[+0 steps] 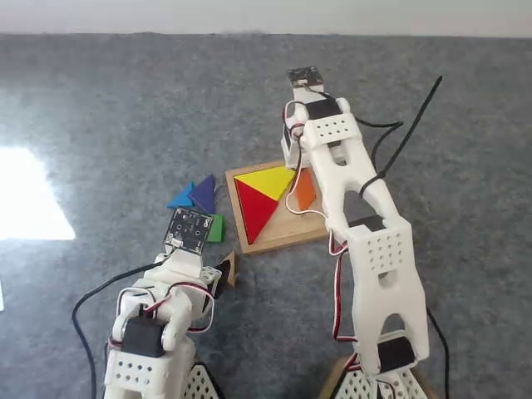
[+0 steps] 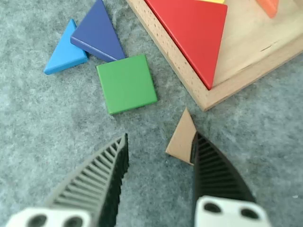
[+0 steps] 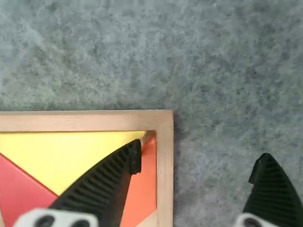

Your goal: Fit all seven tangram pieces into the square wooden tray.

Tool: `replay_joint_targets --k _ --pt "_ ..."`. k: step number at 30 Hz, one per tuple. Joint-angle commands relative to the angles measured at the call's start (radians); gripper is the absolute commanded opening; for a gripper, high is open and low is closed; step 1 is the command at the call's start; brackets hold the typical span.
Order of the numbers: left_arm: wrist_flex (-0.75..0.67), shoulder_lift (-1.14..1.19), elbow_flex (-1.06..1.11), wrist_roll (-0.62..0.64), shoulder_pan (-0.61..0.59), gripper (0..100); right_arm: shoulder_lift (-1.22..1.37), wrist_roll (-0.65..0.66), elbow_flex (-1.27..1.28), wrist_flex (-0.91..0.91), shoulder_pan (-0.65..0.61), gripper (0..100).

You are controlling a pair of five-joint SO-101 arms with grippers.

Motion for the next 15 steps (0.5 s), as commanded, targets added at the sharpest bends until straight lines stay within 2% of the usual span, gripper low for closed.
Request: replay_joint_targets --k 1,15 --pt "0.005 -0.021 -0.005 -0.014 0.005 21 -0.074 0.017 -0.057 0.007 0.024 36.9" --pt "0.005 -0.021 -0.005 -0.014 0.005 21 -0.642 0.015 -0.038 0.292 -0.018 36.9"
